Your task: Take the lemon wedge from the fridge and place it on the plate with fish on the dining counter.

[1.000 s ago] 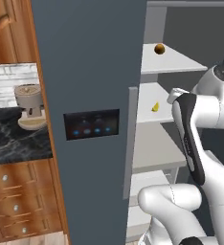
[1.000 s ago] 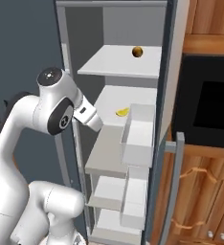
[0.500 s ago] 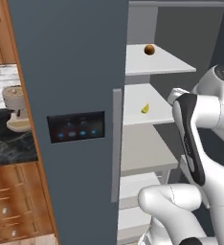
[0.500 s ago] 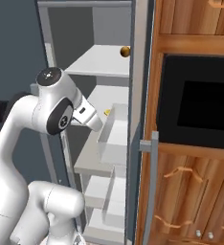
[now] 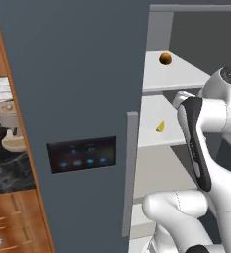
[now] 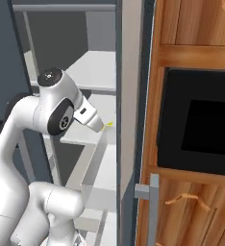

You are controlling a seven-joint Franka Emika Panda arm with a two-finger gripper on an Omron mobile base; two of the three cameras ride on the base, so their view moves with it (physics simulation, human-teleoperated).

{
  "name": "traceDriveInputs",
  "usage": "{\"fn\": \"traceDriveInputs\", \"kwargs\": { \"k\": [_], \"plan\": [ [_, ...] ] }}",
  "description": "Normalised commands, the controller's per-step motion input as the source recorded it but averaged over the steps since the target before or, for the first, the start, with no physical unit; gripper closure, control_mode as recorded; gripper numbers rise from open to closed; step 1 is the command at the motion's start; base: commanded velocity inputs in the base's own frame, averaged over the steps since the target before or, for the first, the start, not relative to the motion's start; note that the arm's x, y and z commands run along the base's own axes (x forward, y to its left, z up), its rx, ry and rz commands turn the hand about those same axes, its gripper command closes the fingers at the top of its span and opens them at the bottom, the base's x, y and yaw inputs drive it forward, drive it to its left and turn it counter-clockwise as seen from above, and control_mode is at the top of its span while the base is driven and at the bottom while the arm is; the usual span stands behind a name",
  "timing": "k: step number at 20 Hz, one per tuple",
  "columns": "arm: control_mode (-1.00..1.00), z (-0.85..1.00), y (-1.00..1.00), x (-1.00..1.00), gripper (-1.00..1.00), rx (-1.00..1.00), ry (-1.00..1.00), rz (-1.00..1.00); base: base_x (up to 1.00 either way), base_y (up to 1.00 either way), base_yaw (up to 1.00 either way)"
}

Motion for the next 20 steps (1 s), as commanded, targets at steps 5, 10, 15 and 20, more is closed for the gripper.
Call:
{"fn": "traceDriveInputs", "kwargs": {
  "k": [5, 10, 15, 20],
  "plan": [
    [-1.0, -0.03, 0.0, 0.04, -1.0, 0.0, 0.0, 0.0, 0.37, 0.0, 0.0],
    [-1.0, -0.37, 0.08, 0.2, -1.0, 0.05, -0.02, 0.15, 0.0, 0.0, 0.0],
    [-1.0, -0.26, 0.31, 0.29, -1.0, -0.03, 0.03, 0.07, 0.0, 0.0, 0.0],
    [-1.0, -0.03, -0.09, -0.34, -1.0, 0.0, -0.04, -0.02, 0.0, 0.0, 0.0]
  ]
}}
